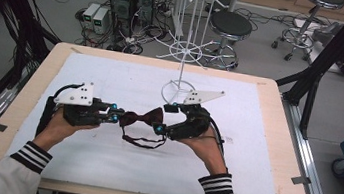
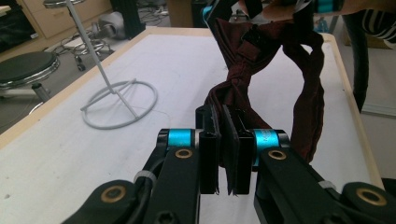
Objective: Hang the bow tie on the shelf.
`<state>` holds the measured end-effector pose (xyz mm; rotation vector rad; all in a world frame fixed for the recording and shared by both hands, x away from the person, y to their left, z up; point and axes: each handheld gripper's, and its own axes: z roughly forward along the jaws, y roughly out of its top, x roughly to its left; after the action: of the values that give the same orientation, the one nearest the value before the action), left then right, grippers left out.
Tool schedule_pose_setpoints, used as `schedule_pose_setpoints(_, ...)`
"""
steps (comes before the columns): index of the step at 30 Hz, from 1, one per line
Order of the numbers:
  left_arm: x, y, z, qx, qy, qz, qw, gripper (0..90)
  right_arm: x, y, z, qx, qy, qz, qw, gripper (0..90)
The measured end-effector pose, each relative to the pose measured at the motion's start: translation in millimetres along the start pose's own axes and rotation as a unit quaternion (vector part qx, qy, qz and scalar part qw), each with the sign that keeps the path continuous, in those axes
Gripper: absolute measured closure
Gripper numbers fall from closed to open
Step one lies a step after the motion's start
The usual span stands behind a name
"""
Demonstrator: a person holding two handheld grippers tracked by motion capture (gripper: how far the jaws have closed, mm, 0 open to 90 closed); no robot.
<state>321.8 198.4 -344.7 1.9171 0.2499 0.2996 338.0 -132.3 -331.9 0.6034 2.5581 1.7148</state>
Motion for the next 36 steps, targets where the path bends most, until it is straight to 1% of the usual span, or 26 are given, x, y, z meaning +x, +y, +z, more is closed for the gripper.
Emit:
schedule_pose_setpoints(3,0.0,0.4,0.1,-0.002,-0.002,-0.001,1.0,84.9,-1.0,-0.1,3.6,0.006,0.008,0.003,0.9999,25.6)
schedule_pose_setpoints(4,-0.4,0.4,0.4,-0.003,0.0,-0.001,1.0,84.9,-1.0,-0.1,4.5,0.009,0.008,0.004,0.9999,29.3)
schedule_pose_setpoints(5,-0.4,0.3,0.7,-0.002,-0.003,0.0,1.0,84.9,-1.0,-0.1,5.2,0.011,0.012,0.008,0.9998,32.4)
schedule_pose_setpoints(6,-0.4,0.4,0.8,-0.001,-0.003,0.001,1.0,84.9,-1.5,-0.3,5.9,0.013,0.02,0.011,0.9997,33.5)
schedule_pose_setpoints(7,-0.8,0.5,1.2,-0.002,-0.003,0.0,1.0,84.9,-1.6,-0.3,6.7,0.013,0.02,0.011,0.9996,36.5)
schedule_pose_setpoints(8,-0.7,0.4,1.3,-0.002,-0.004,0.0,1.0,84.9,-1.6,-0.2,7.0,0.015,0.017,0.012,0.9997,41.0)
schedule_pose_setpoints(9,-0.8,0.5,1.1,-0.002,-0.001,0.0,1.0,84.9,-1.5,-0.3,7.1,0.015,0.018,0.012,0.9996,44.9)
schedule_pose_setpoints(10,-0.4,0.5,0.9,-0.002,-0.002,0.0,1.0,84.9,-1.7,-0.4,7.2,0.015,0.02,0.014,0.9996,51.5)
schedule_pose_setpoints(11,-0.2,0.4,0.7,-0.001,0.0,0.0,1.0,84.9,-1.6,-0.6,6.2,0.014,0.028,0.01,0.9995,66.1)
schedule_pose_setpoints(12,0.1,0.3,0.4,0.0,-0.001,0.001,1.0,84.9,-1.6,-0.6,6.2,0.014,0.028,0.01,0.9995,66.1)
schedule_pose_setpoints(13,0.1,0.3,0.4,0.0,-0.002,-0.001,1.0,84.9,-1.6,-0.6,5.7,0.016,0.029,0.007,0.9994,71.1)
schedule_pose_setpoints(14,0.0,0.3,0.7,-0.001,-0.001,-0.001,1.0,84.9,-0.6,-0.4,5.5,0.02,0.034,0.005,0.9992,79.9)
schedule_pose_setpoints(18,0.9,-0.4,1.7,0.003,-0.001,-0.002,1.0,84.9,0.0,-0.7,6.6,0.028,0.042,0.007,0.9987,82.5)
schedule_pose_setpoints(24,1.5,-0.8,2.7,0.002,-0.004,-0.006,1.0,84.3,0.1,-0.4,5.5,0.027,0.04,0.005,0.9988,82.8)
schedule_pose_setpoints(26,2.4,-1.2,2.9,-0.001,-0.007,-0.013,0.9999,83.0,0.3,-0.3,5.2,0.026,0.037,0.002,0.999,82.7)
schedule_pose_setpoints(27,3.4,-1.3,2.6,-0.006,-0.005,-0.017,0.9998,76.9,0.6,-0.2,4.7,0.027,0.035,0.001,0.999,82.8)
schedule_pose_setpoints(28,3.9,-1.3,2.3,-0.012,-0.005,-0.021,0.9997,62.4,0.5,-0.2,3.8,0.027,0.033,-0.002,0.9991,82.8)
schedule_pose_setpoints(29,4.9,-1.4,1.7,-0.024,-0.008,-0.024,0.9994,54.1,1.0,-0.3,3.2,0.026,0.032,0.0,0.9992,82.9)
schedule_pose_setpoints(30,5.2,-1.2,1.5,-0.032,-0.009,-0.025,0.9991,42.8,0.9,-0.7,1.5,0.024,0.027,0.0,0.9994,82.9)
schedule_pose_setpoints(31,4.8,-0.6,1.5,-0.039,-0.004,-0.032,0.9987,32.3,0.3,-0.9,0.9,0.021,0.026,-0.001,0.9994,82.9)
schedule_pose_setpoints(32,5.4,0.2,1.8,-0.04,0.008,-0.042,0.9983,12.5,0.1,-1.2,-0.3,0.02,0.027,0.001,0.9994,82.9)
schedule_pose_setpoints(33,6.6,0.0,1.1,-0.039,0.009,-0.053,0.9978,4.8,-0.2,-1.5,-1.4,0.019,0.023,-0.001,0.9996,82.9)
schedule_pose_setpoints(34,7.5,-0.5,0.3,-0.036,0.013,-0.054,0.9978,4.7,-0.5,-1.9,-2.5,0.018,0.022,-0.002,0.9996,82.9)
schedule_pose_setpoints(35,8.1,-1.2,-0.2,-0.031,0.016,-0.056,0.9978,2.3,-0.6,-1.9,-3.7,0.016,0.021,0.0,0.9996,82.9)
schedule_pose_setpoints(36,8.5,-1.7,-0.9,-0.031,0.017,-0.063,0.9974,1.7,-0.2,-1.9,-5.3,0.015,0.016,-0.002,0.9998,82.9)
